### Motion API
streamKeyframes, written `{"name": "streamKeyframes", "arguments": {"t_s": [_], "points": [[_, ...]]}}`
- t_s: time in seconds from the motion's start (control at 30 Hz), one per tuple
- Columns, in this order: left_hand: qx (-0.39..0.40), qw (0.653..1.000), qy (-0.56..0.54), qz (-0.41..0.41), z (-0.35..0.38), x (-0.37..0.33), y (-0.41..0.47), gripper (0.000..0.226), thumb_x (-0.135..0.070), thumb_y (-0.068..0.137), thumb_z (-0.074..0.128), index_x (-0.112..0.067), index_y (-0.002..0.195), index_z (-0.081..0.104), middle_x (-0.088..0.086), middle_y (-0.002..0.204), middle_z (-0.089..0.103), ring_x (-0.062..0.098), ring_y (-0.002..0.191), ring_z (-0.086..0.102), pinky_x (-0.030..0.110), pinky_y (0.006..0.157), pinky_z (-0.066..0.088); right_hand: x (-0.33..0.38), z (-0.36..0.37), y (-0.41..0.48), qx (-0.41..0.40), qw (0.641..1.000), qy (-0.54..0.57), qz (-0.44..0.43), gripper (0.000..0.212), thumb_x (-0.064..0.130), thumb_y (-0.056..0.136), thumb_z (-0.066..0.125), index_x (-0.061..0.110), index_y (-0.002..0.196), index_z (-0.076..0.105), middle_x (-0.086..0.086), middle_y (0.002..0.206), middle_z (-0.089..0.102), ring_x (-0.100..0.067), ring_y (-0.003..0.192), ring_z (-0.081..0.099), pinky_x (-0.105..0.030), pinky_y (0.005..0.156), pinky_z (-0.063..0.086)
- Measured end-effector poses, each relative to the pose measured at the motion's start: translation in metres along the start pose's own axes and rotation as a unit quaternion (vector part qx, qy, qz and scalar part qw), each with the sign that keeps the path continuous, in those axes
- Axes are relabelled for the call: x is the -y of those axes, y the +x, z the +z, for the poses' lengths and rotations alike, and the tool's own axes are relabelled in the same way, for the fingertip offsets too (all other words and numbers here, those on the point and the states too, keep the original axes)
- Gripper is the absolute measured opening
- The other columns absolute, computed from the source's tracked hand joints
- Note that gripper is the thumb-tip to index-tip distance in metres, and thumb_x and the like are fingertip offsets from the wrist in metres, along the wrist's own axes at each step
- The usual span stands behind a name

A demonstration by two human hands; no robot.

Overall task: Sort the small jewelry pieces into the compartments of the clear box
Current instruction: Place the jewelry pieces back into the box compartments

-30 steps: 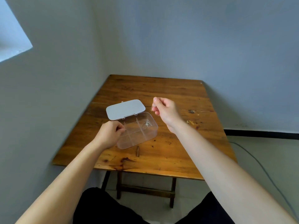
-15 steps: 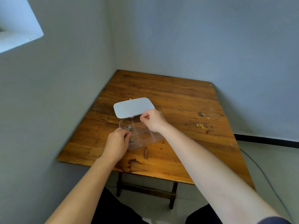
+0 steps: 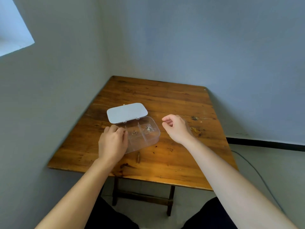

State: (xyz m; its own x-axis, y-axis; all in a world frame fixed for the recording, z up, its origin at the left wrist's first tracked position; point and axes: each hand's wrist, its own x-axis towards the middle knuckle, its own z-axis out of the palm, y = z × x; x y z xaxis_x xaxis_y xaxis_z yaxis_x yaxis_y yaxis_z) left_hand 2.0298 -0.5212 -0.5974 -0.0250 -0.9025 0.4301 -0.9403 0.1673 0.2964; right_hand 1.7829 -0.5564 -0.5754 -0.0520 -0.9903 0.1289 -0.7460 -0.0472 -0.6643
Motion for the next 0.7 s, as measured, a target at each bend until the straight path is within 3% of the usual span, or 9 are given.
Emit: {"name": "streamKeyframes", "arguments": {"t_s": [0.13,0.23,0.33,0.4,0.47,0.53,0.63,0.7], "points": [[0.002,0.997,-0.04,0.065,0.016,-0.048,0.003,0.027,-0.026,0.095,0.055,-0.011,0.115,0.067,0.011,0.116,0.065,0.029,0.104,0.055,0.042,0.081,0.049,-0.062,-0.014,-0.014,0.023,0.99,-0.094,0.098,0.038,0.035,0.098,0.056,0.028,0.135,0.054,-0.002,0.142,0.046,-0.02,0.111,0.051,-0.03,0.081,0.041],[0.062,0.988,-0.064,0.125,0.036,-0.083,0.003,0.034,-0.032,0.098,0.049,-0.013,0.124,0.061,0.01,0.132,0.058,0.028,0.12,0.051,0.044,0.093,0.047,-0.095,-0.027,-0.015,0.039,0.974,-0.167,0.147,0.048,0.036,0.101,0.049,0.028,0.147,0.041,-0.006,0.154,0.035,-0.032,0.138,0.034,-0.045,0.106,0.036],[0.11,0.978,-0.073,0.163,0.057,-0.112,0.005,0.038,-0.032,0.099,0.047,-0.013,0.131,0.057,0.011,0.143,0.051,0.029,0.133,0.043,0.045,0.105,0.04,-0.113,-0.036,-0.013,0.066,0.968,-0.204,0.133,0.055,0.025,0.104,0.042,0.027,0.156,0.024,-0.007,0.165,0.017,-0.035,0.149,0.015,-0.053,0.117,0.02],[0.135,0.973,-0.072,0.176,0.071,-0.125,0.007,0.039,-0.026,0.1,0.045,-0.011,0.135,0.053,0.013,0.149,0.045,0.029,0.139,0.038,0.04,0.112,0.034,-0.119,-0.038,-0.008,0.09,0.965,-0.23,0.087,0.06,0.012,0.104,0.041,0.027,0.158,0.019,-0.006,0.167,0.009,-0.034,0.15,0.012,-0.051,0.118,0.02],[0.17,0.966,-0.067,0.183,0.087,-0.135,0.009,0.043,-0.018,0.1,0.041,-0.01,0.142,0.047,0.014,0.155,0.036,0.029,0.145,0.027,0.037,0.117,0.025,-0.123,-0.038,-0.002,0.102,0.96,-0.257,0.042,0.068,-0.003,0.1,0.043,0.026,0.157,0.022,-0.005,0.166,0.014,-0.034,0.149,0.018,-0.048,0.116,0.027],[0.219,0.958,-0.06,0.175,0.103,-0.142,0.012,0.049,-0.015,0.101,0.036,-0.011,0.149,0.035,0.013,0.162,0.022,0.028,0.15,0.014,0.036,0.12,0.016,-0.128,-0.035,0.005,0.09,0.955,-0.283,0.002,0.066,-0.009,0.096,0.047,0.023,0.153,0.037,-0.006,0.16,0.033,-0.035,0.143,0.032,-0.044,0.112,0.037],[0.261,0.953,-0.021,0.152,0.121,-0.147,0.023,0.053,-0.019,0.102,0.029,-0.011,0.154,0.023,0.012,0.164,0.011,0.027,0.152,0.004,0.038,0.122,0.008,-0.14,-0.035,0.016,0.048,0.961,-0.268,-0.045,0.038,-0.001,0.097,0.055,0.014,0.131,0.064,-0.009,0.131,0.062,-0.032,0.118,0.056,-0.039,0.095,0.051],[0.263,0.955,-0.01,0.134,0.13,-0.149,0.033,0.054,-0.023,0.102,0.026,-0.011,0.154,0.021,0.014,0.164,0.011,0.029,0.151,0.004,0.041,0.122,0.005,-0.148,-0.037,0.021,0.023,0.972,-0.229,-0.05,0.025,0.007,0.099,0.056,0.011,0.119,0.071,-0.009,0.116,0.066,-0.029,0.101,0.062,-0.038,0.084,0.054]]}}
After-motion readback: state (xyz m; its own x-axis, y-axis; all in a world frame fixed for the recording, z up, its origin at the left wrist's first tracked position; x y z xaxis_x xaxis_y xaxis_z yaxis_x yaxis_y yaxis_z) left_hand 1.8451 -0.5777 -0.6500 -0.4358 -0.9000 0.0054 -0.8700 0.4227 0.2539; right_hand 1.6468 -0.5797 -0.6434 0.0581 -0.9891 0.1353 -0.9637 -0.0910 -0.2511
